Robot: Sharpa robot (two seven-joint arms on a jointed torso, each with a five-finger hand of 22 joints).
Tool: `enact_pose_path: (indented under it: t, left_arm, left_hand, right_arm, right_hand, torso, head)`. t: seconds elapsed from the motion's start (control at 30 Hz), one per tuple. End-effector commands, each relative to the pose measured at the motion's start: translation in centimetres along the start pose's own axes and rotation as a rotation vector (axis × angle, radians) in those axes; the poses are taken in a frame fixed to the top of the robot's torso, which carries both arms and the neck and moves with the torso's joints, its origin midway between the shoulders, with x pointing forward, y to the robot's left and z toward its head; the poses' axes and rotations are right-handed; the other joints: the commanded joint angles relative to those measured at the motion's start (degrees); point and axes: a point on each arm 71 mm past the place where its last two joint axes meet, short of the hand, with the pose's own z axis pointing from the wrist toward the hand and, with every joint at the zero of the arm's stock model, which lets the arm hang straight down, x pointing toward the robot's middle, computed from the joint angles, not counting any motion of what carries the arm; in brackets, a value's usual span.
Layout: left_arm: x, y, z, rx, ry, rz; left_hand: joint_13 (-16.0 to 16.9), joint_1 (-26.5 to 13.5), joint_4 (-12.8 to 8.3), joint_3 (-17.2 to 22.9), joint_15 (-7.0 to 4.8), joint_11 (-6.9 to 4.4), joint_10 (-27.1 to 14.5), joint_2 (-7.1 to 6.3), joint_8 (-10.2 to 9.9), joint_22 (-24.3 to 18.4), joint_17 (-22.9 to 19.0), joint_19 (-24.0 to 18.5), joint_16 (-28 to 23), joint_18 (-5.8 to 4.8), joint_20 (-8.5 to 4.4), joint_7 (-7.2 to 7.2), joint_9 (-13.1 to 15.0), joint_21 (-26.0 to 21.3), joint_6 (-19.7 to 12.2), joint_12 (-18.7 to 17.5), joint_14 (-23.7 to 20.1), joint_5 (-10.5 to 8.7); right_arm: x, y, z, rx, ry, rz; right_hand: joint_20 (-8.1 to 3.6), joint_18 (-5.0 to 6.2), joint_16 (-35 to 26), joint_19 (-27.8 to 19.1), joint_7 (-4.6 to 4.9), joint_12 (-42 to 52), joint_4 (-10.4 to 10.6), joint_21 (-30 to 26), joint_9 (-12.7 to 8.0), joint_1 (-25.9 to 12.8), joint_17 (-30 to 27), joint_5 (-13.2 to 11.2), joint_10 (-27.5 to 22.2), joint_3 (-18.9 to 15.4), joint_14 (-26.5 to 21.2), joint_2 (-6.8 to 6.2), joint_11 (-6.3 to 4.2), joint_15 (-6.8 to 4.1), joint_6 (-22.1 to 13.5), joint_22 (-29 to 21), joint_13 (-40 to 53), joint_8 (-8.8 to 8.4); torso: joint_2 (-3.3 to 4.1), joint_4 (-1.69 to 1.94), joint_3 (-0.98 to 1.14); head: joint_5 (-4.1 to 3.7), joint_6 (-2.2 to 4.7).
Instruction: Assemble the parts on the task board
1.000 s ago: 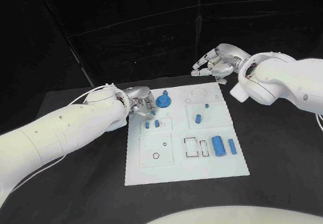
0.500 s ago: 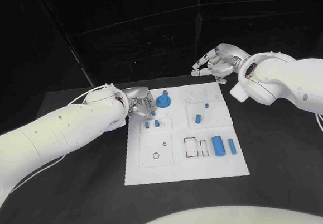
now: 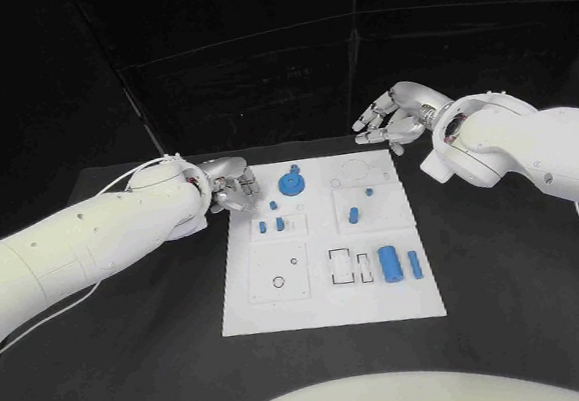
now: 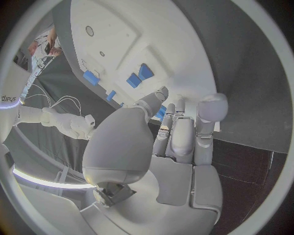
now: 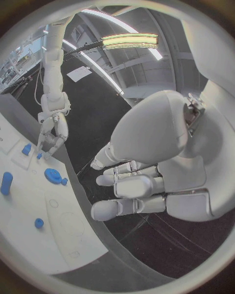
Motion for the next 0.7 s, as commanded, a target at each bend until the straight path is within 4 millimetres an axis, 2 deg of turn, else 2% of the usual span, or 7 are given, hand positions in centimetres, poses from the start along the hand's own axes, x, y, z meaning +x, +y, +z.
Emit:
enact_pose_path:
  t: [0.03,0.1,0.17,0.3,0.33,0.47,0.7]
  left_arm:
    - [-1.2,0.4,-0.6,0.029,-0.053,-0.157]
    - [-1.9,1.0,-1.2,0.043,-0.089,-0.262]
    - [-2.7,1.4,-1.7,0.074,-0.142,-0.399]
    - [-3.6,1.8,-2.4,0.134,-0.226,-0.642]
    - [-3.7,1.8,-2.6,0.152,-0.242,-0.702]
    - [-3.9,1.4,-3.2,0.233,-0.261,-0.881]
    - [-3.9,0.5,-3.8,0.318,-0.278,-1.068]
  left_hand:
    - [0.3,0.2,0.3,0.0,0.31,-0.2,1.5,0.53,0.5,-0.1,0.0,-0.4,-0.2,-0.16,-0.1,-0.02,0.1,-0.2,0.9,0.9,0.1,0.03]
    - [0.4,0.1,0.4,0.2,0.26,-0.3,2.5,0.66,1.0,-0.6,-0.3,-0.6,-0.3,-0.06,-0.13,0.01,0.2,-0.7,1.7,1.5,-0.1,0.0]
    - [0.5,-0.5,0.9,0.0,0.26,-0.31,3.5,0.75,1.5,-3.3,-2.4,-1.5,-1.3,0.39,-0.08,0.2,0.3,-3.2,2.7,2.1,-0.8,-0.03]
    - [0.2,-0.6,1.2,-0.2,0.6,-0.05,3.1,0.91,1.7,-14.2,-13.3,-6.4,-7.3,2.26,0.17,0.46,0.0,-13.9,2.9,2.2,-5.4,-0.05]
    - [0.2,-0.5,1.2,-0.2,0.66,-0.01,3.0,1.01,1.8,-15.2,-15.8,-7.2,-8.7,2.42,0.26,0.47,0.0,-15.1,3.0,2.3,-6.6,-0.05]
    - [0.3,-0.1,1.2,-0.1,0.63,-0.2,3.5,1.65,2.2,-16.1,-23.0,-9.2,-13.0,2.48,0.38,0.17,0.0,-16.8,3.7,2.9,-10.4,-0.05]
    - [0.4,0.2,1.2,-0.1,0.62,-0.34,4.2,2.01,2.2,-16.5,-24.6,-9.9,-14.0,2.5,0.4,0.18,0.0,-17.6,3.7,3.6,-11.6,-0.04]
  right_arm:
    - [0.3,0.1,-0.1,-0.034,0.073,-0.228]
    - [0.4,0.1,-0.1,-0.05,0.087,-0.317]
    - [0.6,0.0,-0.3,-0.068,0.093,-0.404]
    - [1.0,0.0,-0.6,-0.093,0.096,-0.519]
    - [1.2,-0.1,-0.6,-0.099,0.097,-0.545]
    - [1.9,-0.2,-0.9,-0.115,0.105,-0.625]
    - [3.6,-0.9,-1.2,-0.122,0.128,-0.69]
  right_hand:
    - [0.02,0.37,-0.3,1.5,-0.34,-7.5,-1.2,0.8,-0.3,0.6,0.0,-1.7,3.8,3.4,0.6,-1.19,0.23,-0.1,1.8,1.2,-6.4,0.09]
    - [-0.05,0.31,-0.2,2.1,-0.5,-10.6,-1.9,1.2,-0.5,0.5,0.2,-1.9,5.4,5.4,0.8,-1.92,0.02,-0.01,2.7,2.0,-8.9,-0.03]
    - [0.03,0.2,-0.2,2.2,-0.51,-12.7,-2.4,1.3,-0.5,0.2,0.3,-2.1,6.1,6.7,0.9,-2.63,0.0,-0.01,3.3,2.2,-10.5,-0.16]
    - [0.15,0.19,0.0,2.3,-0.75,-14.8,-2.8,1.3,-0.6,-0.3,0.6,-2.3,5.8,7.8,1.0,-3.73,0.02,0.22,3.6,2.2,-12.1,-0.57]
    - [0.17,0.2,-0.1,2.3,-0.77,-15.1,-2.8,1.2,-0.6,-0.5,0.5,-2.4,5.7,7.9,1.0,-3.94,0.05,0.26,3.6,2.2,-12.3,-0.67]
    - [0.34,0.22,-0.2,2.1,-0.66,-16.4,-2.8,1.1,-0.6,-1.2,0.4,-2.7,5.2,8.7,1.1,-4.82,0.33,0.5,3.2,2.0,-13.6,-1.31]
    - [0.81,0.25,-0.4,2.0,-0.12,-18.8,-2.9,0.9,-0.7,-2.4,0.1,-3.2,3.8,10.1,1.0,-6.28,1.08,1.08,1.7,1.6,-16.0,-3.08]
  torso:
    - [0.0,-0.01,0.01]
    - [-0.03,-0.02,0.0]
    - [-0.01,0.04,0.0]
    - [0.08,0.11,-0.05]
    - [0.04,0.08,-0.07]
    - [-0.03,-0.07,-0.11]
    - [0.08,-0.01,-0.08]
  head:
    - [-0.4,0.42]
    - [-1.02,0.63]
    - [-2.26,1.06]
    - [-3.07,1.31]
    - [-3.23,1.4]
    - [-3.42,1.5]
    - [-4.43,1.61]
